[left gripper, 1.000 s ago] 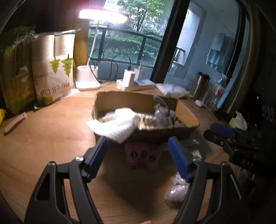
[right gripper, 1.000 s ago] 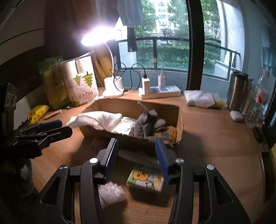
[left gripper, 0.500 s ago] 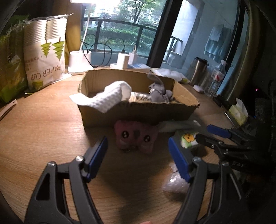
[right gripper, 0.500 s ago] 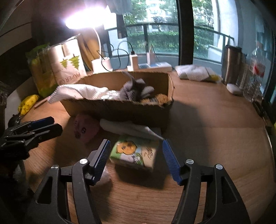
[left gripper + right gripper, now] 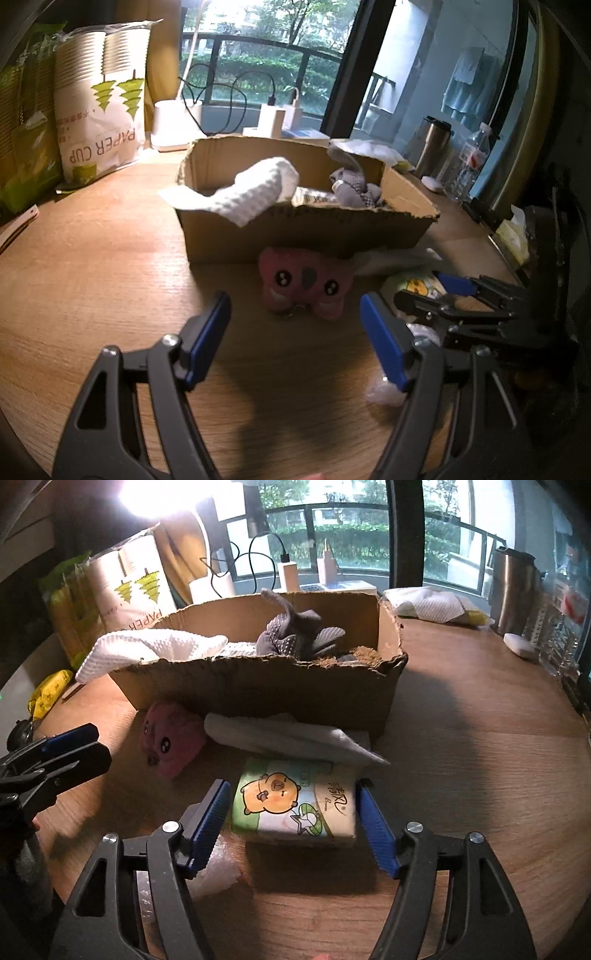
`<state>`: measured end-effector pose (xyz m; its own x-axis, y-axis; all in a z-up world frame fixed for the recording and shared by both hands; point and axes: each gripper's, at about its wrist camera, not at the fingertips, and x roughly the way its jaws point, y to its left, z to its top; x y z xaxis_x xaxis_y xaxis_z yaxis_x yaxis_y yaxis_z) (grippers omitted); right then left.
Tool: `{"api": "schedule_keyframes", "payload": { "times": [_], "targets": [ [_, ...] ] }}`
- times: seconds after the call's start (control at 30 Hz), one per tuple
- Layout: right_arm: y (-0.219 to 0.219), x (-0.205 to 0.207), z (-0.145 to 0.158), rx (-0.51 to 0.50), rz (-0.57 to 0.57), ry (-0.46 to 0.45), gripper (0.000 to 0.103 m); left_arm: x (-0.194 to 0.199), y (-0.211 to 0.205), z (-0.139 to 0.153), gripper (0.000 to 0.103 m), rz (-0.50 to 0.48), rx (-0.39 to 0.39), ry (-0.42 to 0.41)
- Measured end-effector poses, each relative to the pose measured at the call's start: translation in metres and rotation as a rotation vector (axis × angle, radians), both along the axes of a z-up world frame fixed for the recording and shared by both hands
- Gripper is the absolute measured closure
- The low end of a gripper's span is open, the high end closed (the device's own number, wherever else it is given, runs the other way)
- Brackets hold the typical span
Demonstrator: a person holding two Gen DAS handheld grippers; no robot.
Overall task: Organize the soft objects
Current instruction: 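Grasp the green cartoon tissue pack with the right gripper while the left moves toward the bubble wrap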
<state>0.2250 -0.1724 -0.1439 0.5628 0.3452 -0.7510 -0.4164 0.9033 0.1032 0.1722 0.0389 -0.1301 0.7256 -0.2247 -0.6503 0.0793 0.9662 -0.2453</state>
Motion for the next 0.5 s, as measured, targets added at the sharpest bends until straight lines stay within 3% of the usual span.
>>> {"api": "schedule_keyframes", "payload": {
  "times": [0.5],
  "targets": [
    [-0.039, -0.009, 0.004, 0.037, -0.047, -0.003, 0.035, 0.002, -0.045, -0.001, 0.029, -0.085, 0.042, 0.025]
  ]
}}
